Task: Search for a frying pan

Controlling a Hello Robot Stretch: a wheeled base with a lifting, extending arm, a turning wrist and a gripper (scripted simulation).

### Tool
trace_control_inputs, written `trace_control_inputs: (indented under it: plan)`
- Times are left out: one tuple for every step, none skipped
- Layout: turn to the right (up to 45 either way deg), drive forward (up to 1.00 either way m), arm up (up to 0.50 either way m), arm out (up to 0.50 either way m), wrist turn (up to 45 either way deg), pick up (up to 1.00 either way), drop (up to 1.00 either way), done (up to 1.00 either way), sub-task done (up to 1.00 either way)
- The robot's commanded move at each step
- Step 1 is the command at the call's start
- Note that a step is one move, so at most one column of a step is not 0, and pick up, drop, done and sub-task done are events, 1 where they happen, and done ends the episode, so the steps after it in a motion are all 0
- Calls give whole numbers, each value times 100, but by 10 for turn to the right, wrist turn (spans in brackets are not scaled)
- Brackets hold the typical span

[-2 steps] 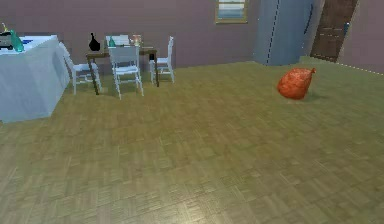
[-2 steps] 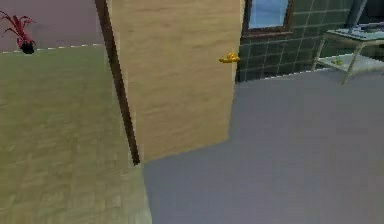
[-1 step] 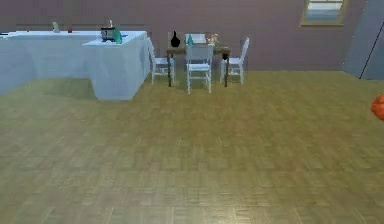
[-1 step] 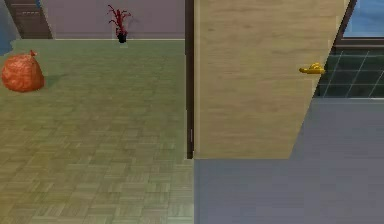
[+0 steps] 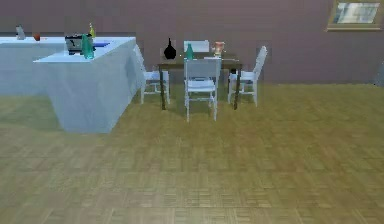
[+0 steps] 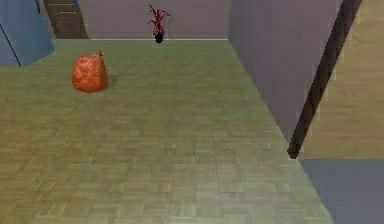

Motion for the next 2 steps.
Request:
trace_control_inputs:
  plan:
    - [0, 100, 0, 0, 0, 0, 0, 0, 0]
    - [-30, 0, 0, 0, 0, 0, 0, 0, 0]
